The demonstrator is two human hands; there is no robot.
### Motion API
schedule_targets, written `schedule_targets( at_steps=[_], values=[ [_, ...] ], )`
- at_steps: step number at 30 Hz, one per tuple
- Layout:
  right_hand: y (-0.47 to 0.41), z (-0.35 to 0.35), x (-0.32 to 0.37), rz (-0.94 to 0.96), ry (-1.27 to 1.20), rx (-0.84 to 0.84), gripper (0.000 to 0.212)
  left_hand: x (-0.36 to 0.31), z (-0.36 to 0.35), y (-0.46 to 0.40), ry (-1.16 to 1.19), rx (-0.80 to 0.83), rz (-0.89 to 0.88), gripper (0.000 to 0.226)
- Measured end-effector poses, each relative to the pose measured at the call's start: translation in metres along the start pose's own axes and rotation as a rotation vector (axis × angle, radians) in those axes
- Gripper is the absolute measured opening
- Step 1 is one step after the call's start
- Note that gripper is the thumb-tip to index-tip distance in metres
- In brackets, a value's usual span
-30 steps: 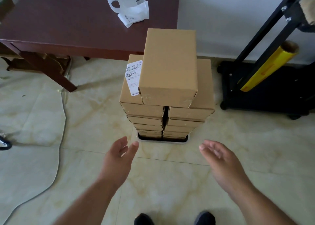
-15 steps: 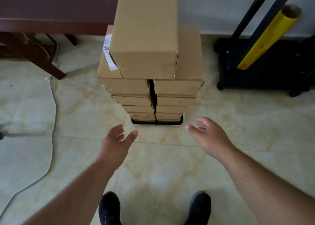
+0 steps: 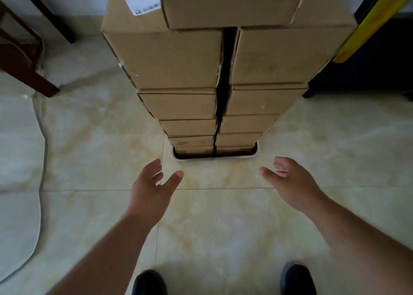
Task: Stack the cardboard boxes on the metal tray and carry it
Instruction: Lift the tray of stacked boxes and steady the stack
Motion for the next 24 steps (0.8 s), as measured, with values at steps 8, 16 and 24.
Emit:
schedule_targets(
  at_steps=[8,16,24],
  values=[
    [-0.077,-0.026,-0.040,0.055,-0.016,-0.079,0.086,0.055,-0.030,-0.080,-0.064,-0.011,-0.096,0.081],
    [-0.140,-0.056,-0.076,0.168,-0.001,-0.090,0.103,0.100,-0.053,-0.157,-0.190,-0.037,-0.217,0.090],
    [-0.154,-0.064,-0.078,0.258,-0.024,-0.095,0.121,0.106,-0.064,-0.175,-0.280,-0.062,-0.292,0.099]
  ],
)
Point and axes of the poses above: each hand's wrist, its own y-axis away from the middle knuckle, its own z-axis out of the back of the hand, x = y × z, the point moved 10 cm from there along -y, towards the middle knuckle, and after that the axes turned 3 degrees about z, right-handed, at the moved point
